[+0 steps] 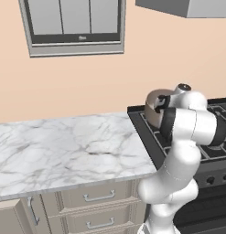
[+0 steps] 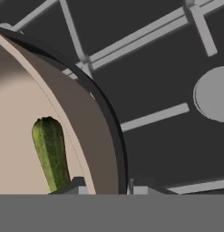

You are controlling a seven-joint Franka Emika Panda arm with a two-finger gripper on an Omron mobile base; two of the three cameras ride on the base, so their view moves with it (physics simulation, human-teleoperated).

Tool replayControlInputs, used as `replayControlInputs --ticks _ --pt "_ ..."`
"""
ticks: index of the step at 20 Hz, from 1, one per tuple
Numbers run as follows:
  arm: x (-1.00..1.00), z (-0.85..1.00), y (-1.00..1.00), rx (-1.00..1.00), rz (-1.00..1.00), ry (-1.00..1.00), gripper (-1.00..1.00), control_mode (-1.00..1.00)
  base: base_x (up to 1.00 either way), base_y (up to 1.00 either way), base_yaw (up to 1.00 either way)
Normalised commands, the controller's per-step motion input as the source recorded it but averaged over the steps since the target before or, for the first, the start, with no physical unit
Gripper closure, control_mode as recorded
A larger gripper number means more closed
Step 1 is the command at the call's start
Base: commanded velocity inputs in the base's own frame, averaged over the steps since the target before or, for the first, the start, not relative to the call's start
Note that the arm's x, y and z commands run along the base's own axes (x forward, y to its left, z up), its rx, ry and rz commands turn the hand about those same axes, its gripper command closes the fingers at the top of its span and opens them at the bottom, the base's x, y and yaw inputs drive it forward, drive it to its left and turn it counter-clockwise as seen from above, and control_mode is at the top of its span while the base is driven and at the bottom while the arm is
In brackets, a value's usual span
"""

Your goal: Turn on the sink faucet. Then move the squash from the counter to the sink. Turn off the sink. Move the vegetable from the sink to the pot next to the stove. Finally move the pot to the rear left burner.

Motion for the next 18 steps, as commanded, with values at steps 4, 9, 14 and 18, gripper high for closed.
replayControlInputs --ticks 4,9,14,18 --pt "0.14 -0.12 -0.08 0.00 0.00 0.00 1.00 -1.00 0.00 0.00 0.00" --pt "0.20 -0.12 -0.04 0.00 0.00 0.00 1.00 -1.00 0.00 0.00 0.00" --pt "0.17 -0.16 -0.01 0.00 0.00 0.00 -1.00 -1.00 0.00 0.00 0.00" --pt "0.06 -0.02 0.00 0.00 0.00 0.00 -1.00 -1.00 0.00 0.00 0.00"
